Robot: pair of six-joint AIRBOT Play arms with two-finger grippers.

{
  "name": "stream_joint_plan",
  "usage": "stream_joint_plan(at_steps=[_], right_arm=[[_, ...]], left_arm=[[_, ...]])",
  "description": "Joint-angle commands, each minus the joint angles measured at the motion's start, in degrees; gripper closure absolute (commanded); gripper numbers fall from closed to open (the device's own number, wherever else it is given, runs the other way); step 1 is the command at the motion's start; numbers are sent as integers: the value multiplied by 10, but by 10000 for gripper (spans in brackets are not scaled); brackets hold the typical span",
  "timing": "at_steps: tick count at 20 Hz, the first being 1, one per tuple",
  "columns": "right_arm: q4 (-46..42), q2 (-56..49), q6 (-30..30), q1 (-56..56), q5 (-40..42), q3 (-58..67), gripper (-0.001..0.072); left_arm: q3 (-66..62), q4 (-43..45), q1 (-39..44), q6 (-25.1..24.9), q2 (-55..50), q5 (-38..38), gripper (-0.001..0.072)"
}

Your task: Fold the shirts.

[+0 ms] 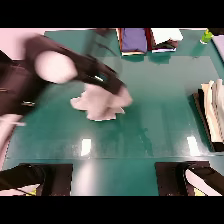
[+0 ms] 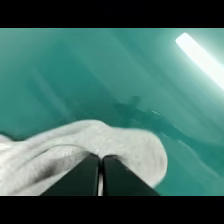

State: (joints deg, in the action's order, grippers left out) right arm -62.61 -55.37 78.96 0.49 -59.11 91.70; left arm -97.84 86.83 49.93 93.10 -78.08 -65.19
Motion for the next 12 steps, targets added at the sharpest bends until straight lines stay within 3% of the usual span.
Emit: stream_joint_plan(at_steps=[1,2,5,8,12], right_arm=[[-1,0,2,-5,-7,2,699],[-1,0,2,-5,-7,2,699],[-1,0,2,-5,-21,2,699],[-1,5,2,-5,-40,-22,698],[-1,24,2,-5,-37,-106,699]], left_arm=[[-32,-31,94,-66,-108,55,499],[-37,-31,96,-65,-115,62,201],[-53,-2,49,-61,-112,15,181],[-57,-2,-70,-54,-112,-71,181],[-21,-7,-216,-33,-116,-79,180]])
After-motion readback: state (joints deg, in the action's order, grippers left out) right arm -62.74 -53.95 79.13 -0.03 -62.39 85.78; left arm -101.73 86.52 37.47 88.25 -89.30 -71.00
